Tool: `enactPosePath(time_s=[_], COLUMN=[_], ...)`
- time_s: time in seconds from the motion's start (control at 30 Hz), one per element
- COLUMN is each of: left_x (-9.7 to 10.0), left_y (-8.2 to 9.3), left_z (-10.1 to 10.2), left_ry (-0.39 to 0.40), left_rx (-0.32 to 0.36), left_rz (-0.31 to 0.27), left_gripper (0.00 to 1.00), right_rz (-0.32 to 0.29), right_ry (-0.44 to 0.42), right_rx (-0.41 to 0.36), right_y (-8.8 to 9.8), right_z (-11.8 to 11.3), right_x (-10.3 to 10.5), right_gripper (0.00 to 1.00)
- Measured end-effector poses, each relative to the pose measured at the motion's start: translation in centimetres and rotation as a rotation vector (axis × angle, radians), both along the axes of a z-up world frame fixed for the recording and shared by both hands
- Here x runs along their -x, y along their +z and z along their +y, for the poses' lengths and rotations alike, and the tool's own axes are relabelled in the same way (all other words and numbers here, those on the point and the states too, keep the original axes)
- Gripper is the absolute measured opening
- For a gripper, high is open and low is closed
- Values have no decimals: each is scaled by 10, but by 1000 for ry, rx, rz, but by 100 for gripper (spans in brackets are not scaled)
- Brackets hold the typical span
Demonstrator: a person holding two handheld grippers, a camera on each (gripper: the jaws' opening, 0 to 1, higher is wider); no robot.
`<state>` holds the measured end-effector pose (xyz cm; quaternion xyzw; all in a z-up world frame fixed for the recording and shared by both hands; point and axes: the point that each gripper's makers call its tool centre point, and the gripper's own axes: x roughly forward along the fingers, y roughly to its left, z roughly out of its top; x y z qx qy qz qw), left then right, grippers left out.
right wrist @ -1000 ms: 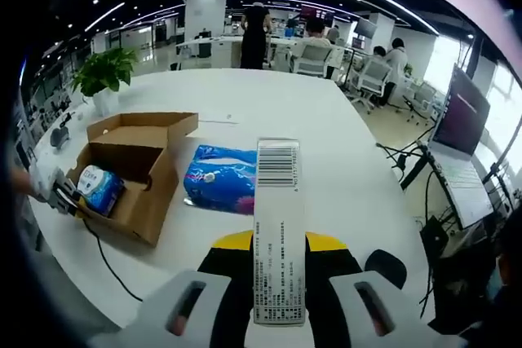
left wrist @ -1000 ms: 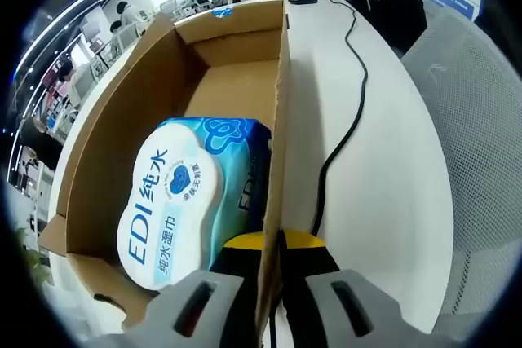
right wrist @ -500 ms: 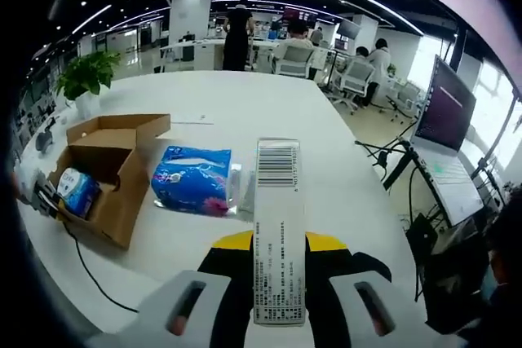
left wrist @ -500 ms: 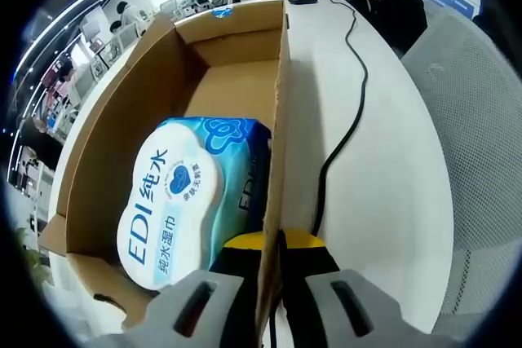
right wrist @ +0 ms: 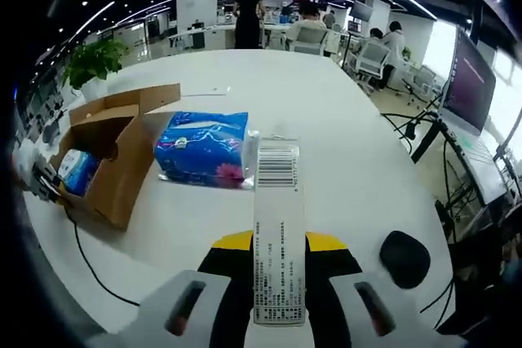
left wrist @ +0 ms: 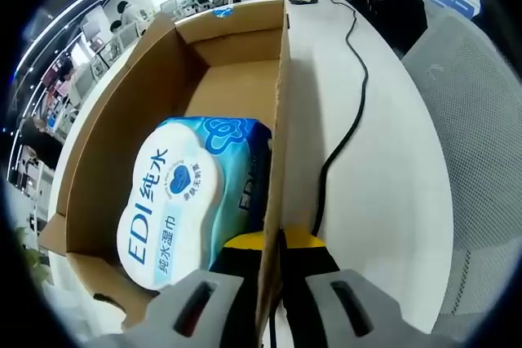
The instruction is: Operate the shoe box by opening the lid, removing the specified soft item, and placing it in the target area until the item is outside and the box remains undamaged.
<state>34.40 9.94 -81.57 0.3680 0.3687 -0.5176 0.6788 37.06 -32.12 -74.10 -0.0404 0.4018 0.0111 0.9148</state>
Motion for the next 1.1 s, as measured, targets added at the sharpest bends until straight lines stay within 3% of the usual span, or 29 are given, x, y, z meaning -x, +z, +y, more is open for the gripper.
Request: enactPosePath(time_s=[0.17, 0.27, 0.37, 1.1], left_x=[0, 0, 0, 1], left_y=[0, 0, 0, 1], left_z=[0, 0, 0, 1], left_ry=[4, 2, 2, -2], left_rx=[0, 0, 0, -1], left_rz=[0, 1, 1, -3], left_gripper=[4, 4, 4, 4], right_rz=[19, 30, 64, 125], right_ry=[-19, -44, -31, 19], right_rx=[-47, -128, -65, -34], right_y=[-12, -17, -25, -40], right_z=[6, 13, 5, 8], right_x=[7, 6, 6, 4], right_gripper=[18, 18, 18, 19])
